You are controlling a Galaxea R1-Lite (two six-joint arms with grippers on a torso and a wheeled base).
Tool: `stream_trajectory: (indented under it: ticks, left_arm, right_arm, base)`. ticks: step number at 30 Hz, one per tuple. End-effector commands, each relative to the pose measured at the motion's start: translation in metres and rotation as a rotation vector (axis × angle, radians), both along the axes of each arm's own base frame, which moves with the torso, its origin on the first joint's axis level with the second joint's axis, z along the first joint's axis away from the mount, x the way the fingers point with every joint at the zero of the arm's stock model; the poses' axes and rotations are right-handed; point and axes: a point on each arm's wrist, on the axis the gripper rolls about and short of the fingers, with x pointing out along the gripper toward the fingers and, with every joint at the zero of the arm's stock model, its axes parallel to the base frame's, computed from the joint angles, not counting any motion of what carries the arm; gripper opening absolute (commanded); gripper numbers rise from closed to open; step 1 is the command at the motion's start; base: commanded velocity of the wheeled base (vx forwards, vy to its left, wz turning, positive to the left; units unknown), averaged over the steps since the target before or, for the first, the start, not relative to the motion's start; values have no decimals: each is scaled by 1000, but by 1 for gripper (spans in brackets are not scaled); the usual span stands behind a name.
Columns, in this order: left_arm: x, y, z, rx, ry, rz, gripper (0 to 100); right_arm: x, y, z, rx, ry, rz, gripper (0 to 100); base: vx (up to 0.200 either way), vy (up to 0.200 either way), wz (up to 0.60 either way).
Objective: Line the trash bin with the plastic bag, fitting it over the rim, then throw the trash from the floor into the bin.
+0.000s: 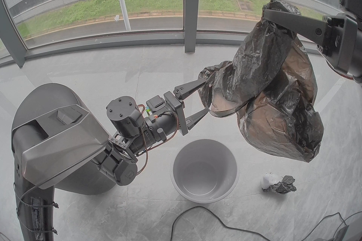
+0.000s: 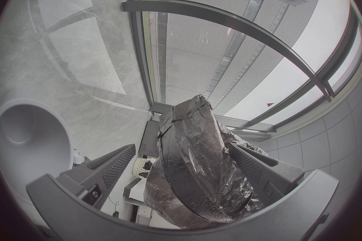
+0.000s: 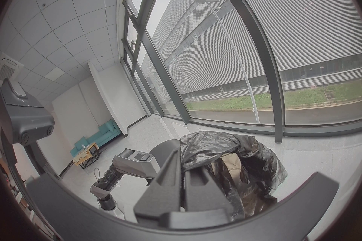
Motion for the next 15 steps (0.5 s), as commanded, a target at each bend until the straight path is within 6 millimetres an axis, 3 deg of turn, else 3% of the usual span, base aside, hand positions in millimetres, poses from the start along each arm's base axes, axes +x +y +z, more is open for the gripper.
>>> stream_trajectory:
  ticks: [1,9,15]
  left_arm:
    - [-3,-11,1,-12,-7,-12,100]
    - [5,-16,26,-168,30,81,100]
    - [2,-19,31,-189,29,75,100]
  right_arm:
    - [-1,0,4,8,-10,3,0]
    - [-6,-1,7,16,-22,13,0]
    - [-9,4,13,28,-37,37,0]
  base:
    - [0,0,0]
    - [0,0,0]
    - [0,0,0]
